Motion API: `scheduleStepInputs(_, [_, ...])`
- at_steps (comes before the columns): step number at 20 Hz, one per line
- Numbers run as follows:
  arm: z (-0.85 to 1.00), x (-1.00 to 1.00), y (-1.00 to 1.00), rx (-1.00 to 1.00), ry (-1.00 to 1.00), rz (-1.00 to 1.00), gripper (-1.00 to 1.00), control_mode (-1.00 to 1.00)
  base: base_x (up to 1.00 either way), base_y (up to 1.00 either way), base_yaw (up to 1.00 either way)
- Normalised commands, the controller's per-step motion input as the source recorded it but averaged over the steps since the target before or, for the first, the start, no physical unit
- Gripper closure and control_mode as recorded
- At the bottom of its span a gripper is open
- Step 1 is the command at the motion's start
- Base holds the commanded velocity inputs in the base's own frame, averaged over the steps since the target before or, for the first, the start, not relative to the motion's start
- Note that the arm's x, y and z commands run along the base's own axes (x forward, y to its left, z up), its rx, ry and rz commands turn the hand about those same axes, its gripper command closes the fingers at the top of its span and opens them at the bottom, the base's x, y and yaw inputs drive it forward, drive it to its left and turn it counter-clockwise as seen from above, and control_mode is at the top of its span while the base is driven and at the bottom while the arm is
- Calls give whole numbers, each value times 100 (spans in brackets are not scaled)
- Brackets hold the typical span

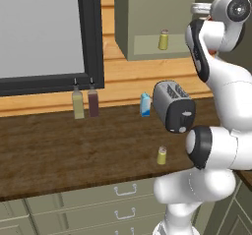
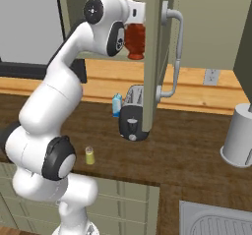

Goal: Put the shaker and condiment bottle from the counter next to their counterparts in the cabinet.

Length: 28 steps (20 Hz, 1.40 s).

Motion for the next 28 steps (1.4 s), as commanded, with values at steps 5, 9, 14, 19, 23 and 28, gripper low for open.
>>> scheduleStepInputs(5, [0, 26, -2, 0, 0, -4, 100, -100, 0, 0, 0])
scheduleStepInputs(9, [0, 31, 0, -2, 0, -5, 100, -100, 0, 0, 0])
scheduleStepInputs(14, [0, 30, 2, -1, 0, -3, 100, -100, 0, 0, 0])
scheduleStepInputs(19, [0, 31, 6, 0, 0, -1, 100, -100, 0, 0, 0])
scheduleStepInputs(23, [0, 35, 4, 0, 0, 0, 100, -100, 0, 0, 0])
scheduleStepInputs(28, [0, 26, 0, 0, 0, 0, 100, -100, 0, 0, 0])
